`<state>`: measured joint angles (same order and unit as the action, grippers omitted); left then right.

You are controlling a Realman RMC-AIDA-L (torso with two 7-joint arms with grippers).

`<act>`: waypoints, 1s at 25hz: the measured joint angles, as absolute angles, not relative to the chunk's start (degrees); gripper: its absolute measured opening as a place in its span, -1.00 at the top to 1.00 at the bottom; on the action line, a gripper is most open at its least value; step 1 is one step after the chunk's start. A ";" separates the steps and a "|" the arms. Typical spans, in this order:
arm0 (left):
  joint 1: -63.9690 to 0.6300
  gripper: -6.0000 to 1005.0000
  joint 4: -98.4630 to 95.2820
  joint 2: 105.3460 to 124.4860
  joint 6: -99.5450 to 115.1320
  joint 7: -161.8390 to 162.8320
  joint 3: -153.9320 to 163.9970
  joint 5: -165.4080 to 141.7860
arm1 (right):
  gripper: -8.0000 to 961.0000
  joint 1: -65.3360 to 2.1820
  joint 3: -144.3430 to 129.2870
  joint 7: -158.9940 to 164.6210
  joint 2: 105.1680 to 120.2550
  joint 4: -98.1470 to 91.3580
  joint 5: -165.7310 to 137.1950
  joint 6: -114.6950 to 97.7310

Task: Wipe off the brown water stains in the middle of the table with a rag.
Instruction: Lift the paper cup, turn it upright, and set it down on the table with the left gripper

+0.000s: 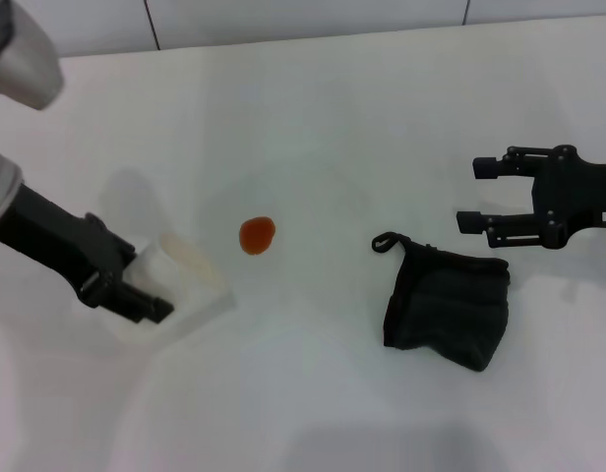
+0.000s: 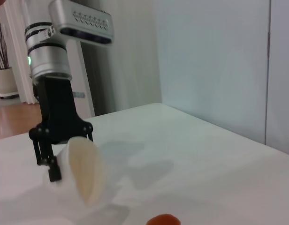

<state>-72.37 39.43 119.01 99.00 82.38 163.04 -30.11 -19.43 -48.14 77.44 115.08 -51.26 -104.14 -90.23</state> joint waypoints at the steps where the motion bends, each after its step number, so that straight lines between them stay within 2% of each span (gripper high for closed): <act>1: -71.68 -0.21 40.76 119.02 99.87 81.16 163.04 -28.38 | -0.62 -19.42 -48.15 77.47 115.07 -51.31 -104.13 -90.20; 10: -65.30 -0.09 47.63 118.88 104.09 71.99 163.11 -14.35 | -0.62 -19.60 -48.25 77.59 115.05 -51.40 -104.10 -90.18; 14: -61.48 -0.09 47.89 118.86 104.16 68.33 163.12 -6.08 | -0.62 -19.68 -48.25 77.64 115.04 -51.33 -104.09 -90.27; 25: -56.24 -0.10 47.27 119.13 103.84 64.99 163.10 4.66 | -0.62 -19.76 -48.32 77.68 115.13 -51.25 -104.06 -90.65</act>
